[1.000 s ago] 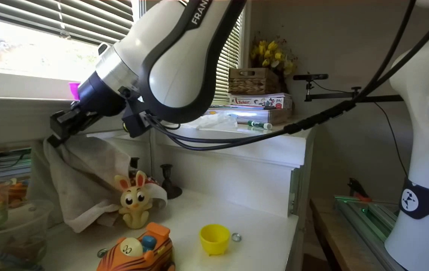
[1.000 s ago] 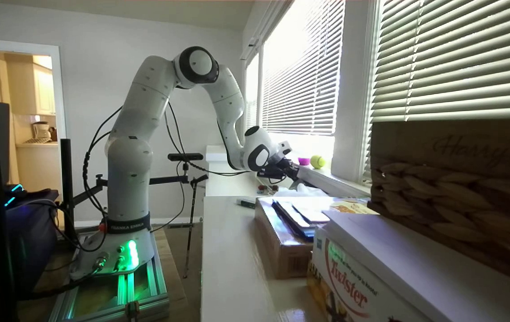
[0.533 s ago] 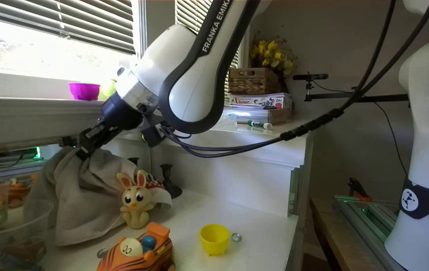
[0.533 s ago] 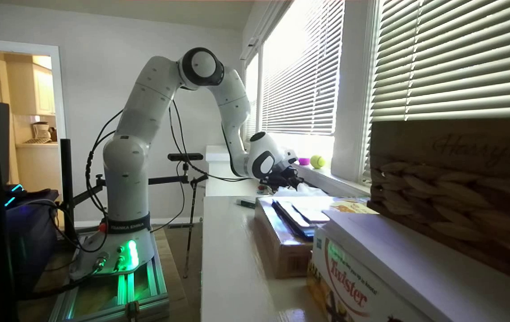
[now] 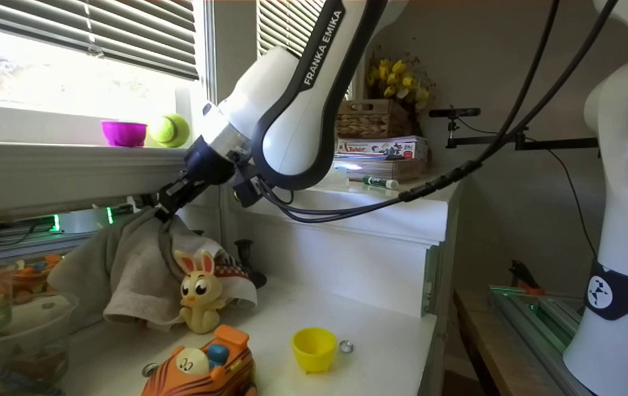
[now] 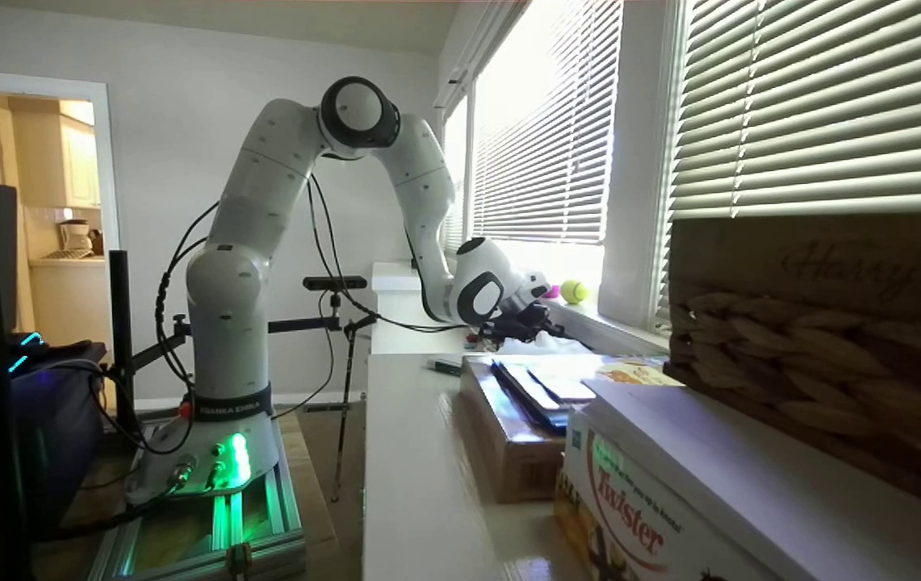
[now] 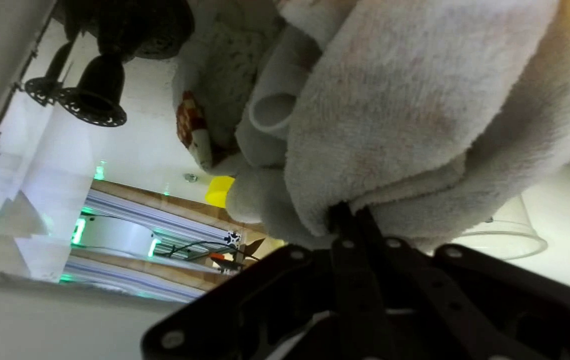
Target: Use the white and red towel to wipe the mirror then place it back on the box.
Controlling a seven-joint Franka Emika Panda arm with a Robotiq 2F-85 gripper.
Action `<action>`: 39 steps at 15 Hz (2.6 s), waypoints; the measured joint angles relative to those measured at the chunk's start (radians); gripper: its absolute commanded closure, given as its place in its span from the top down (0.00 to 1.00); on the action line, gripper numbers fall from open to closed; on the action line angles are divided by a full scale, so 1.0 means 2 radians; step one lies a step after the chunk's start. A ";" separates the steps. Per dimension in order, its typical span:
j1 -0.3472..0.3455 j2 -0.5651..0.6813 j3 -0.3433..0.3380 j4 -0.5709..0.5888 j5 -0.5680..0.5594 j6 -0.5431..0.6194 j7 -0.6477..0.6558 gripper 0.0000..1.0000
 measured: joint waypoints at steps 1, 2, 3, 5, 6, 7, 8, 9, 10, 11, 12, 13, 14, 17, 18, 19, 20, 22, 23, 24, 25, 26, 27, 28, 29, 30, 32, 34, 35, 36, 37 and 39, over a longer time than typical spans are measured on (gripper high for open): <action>0.012 -0.005 -0.015 -0.005 0.008 0.000 -0.003 0.01; 0.027 -0.009 -0.032 -0.010 0.021 0.000 -0.009 0.01; 0.046 -0.014 -0.053 -0.016 0.038 0.000 -0.017 0.01; 0.083 -0.023 -0.092 -0.029 0.072 0.000 -0.033 0.01; 0.097 -0.026 -0.106 -0.035 0.081 0.001 -0.038 0.01; 0.110 -0.029 -0.119 -0.039 0.089 0.002 -0.043 0.01; 0.123 -0.031 -0.130 -0.042 0.094 0.005 -0.046 0.01; 0.135 -0.032 -0.139 -0.043 0.099 0.008 -0.048 0.01; 0.146 -0.033 -0.148 -0.043 0.101 0.013 -0.050 0.01; 0.156 -0.035 -0.155 -0.043 0.102 0.020 -0.052 0.01; 0.166 -0.038 -0.162 -0.043 0.104 0.023 -0.056 0.01; 0.178 -0.041 -0.172 -0.044 0.114 0.022 -0.062 0.01; 0.193 -0.045 -0.183 -0.046 0.130 0.022 -0.067 0.01; 0.235 -0.066 -0.213 -0.048 0.174 -0.004 -0.080 0.01; 0.246 -0.077 -0.219 -0.049 0.184 -0.023 -0.080 0.01; 0.257 -0.089 -0.224 -0.050 0.194 -0.046 -0.080 0.01; 0.267 -0.102 -0.228 -0.051 0.200 -0.072 -0.080 0.01; 0.285 -0.125 -0.239 -0.051 0.207 -0.111 -0.079 0.01; 0.293 -0.136 -0.248 -0.051 0.207 -0.131 -0.079 0.01; 0.300 -0.147 -0.257 -0.050 0.207 -0.151 -0.078 0.01; 0.304 -0.156 -0.268 -0.049 0.205 -0.169 -0.077 0.01; 0.306 -0.166 -0.277 -0.046 0.201 -0.186 -0.073 0.01; 0.306 -0.176 -0.285 -0.043 0.192 -0.203 -0.067 0.01; 0.305 -0.188 -0.291 -0.039 0.179 -0.221 -0.057 0.01; 0.303 -0.203 -0.292 -0.034 0.163 -0.241 -0.046 0.01; 0.299 -0.222 -0.291 -0.030 0.145 -0.262 -0.032 0.01; 0.240 -0.259 -0.226 -0.022 0.142 -0.304 -0.029 0.01; 0.180 -0.303 -0.151 -0.014 0.146 -0.352 -0.029 0.01; 0.160 -0.325 -0.123 -0.010 0.149 -0.375 -0.029 0.01; 0.146 -0.346 -0.100 -0.006 0.155 -0.398 -0.029 0.01; 0.136 -0.365 -0.082 -0.002 0.160 -0.417 -0.029 0.01; 0.127 -0.397 -0.060 0.008 0.174 -0.457 -0.029 0.01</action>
